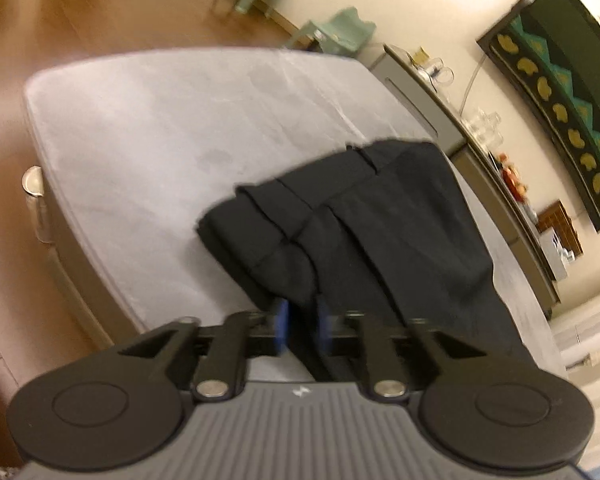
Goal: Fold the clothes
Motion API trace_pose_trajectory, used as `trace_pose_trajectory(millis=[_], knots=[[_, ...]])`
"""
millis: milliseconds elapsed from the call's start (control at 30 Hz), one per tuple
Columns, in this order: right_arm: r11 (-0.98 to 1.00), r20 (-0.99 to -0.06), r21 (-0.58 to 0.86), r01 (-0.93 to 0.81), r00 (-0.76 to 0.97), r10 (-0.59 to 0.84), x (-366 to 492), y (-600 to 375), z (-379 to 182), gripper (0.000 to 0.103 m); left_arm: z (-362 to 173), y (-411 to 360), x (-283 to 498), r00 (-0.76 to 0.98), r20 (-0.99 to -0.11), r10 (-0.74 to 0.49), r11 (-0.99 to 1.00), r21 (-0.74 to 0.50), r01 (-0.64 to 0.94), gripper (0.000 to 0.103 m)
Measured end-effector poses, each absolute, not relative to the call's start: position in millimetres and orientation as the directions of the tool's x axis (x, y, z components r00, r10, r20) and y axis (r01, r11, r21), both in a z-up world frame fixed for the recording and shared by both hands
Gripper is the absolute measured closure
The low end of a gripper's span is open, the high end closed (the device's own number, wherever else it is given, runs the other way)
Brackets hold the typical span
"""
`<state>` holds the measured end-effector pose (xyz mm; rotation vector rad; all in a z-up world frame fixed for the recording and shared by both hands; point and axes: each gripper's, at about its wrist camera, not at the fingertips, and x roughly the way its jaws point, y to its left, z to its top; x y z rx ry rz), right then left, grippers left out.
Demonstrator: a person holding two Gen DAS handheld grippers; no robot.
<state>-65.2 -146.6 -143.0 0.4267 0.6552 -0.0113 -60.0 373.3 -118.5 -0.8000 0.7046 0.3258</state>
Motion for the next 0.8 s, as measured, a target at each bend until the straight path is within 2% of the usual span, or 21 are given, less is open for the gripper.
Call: trace_pose_trajectory(millis=[67,200,267,300,467,567,633,700,800], knots=[[0.857,-0.564,0.44,0.268,0.825,0.032,-88,-191,-138,0.02,-109,373,-69,0.74,-0.671,0.046,0.652,-0.542,-0.531,0.035],[0.6,-0.576,0.593,0.537,0.804,-0.151,-138,-285,-151,0.02,-114,368,-71,0.719,-0.695,0.011,0.63,-0.553,-0.545,0.034],[0.49,-0.587,0.645,0.586,0.791,-0.174,-155,-311,-162,0.02,-116,364,-66,0.716,-0.698,-0.028,0.637,-0.564,-0.525,0.033],[0.442,-0.59,0.667,0.6,0.787,-0.179,-162,-321,-168,0.025,-116,362,-62,0.717,-0.696,-0.046,0.644,-0.569,-0.512,0.033],[0.501,-0.607,0.607,0.617,0.767,-0.209,-147,-325,-169,0.03,-118,345,-34,0.724,-0.682,-0.108,0.679,-0.582,-0.447,0.031],[0.488,-0.632,0.595,0.639,0.747,-0.208,-134,-340,-169,0.05,-119,339,-24,0.725,-0.68,-0.106,0.691,-0.575,-0.439,0.026],[0.486,-0.664,0.575,0.658,0.722,-0.193,-127,-350,-172,0.095,-120,337,-23,0.727,-0.679,-0.101,0.697,-0.57,-0.435,0.026],[0.533,-0.672,0.525,0.663,0.708,-0.218,-120,-353,-165,0.1,-121,336,-25,0.732,-0.674,-0.1,0.696,-0.573,-0.432,0.025],[0.686,-0.608,0.407,0.602,0.74,-0.288,-112,-341,-137,0.103,-121,334,-27,0.734,-0.672,-0.096,0.699,-0.571,-0.432,0.025]])
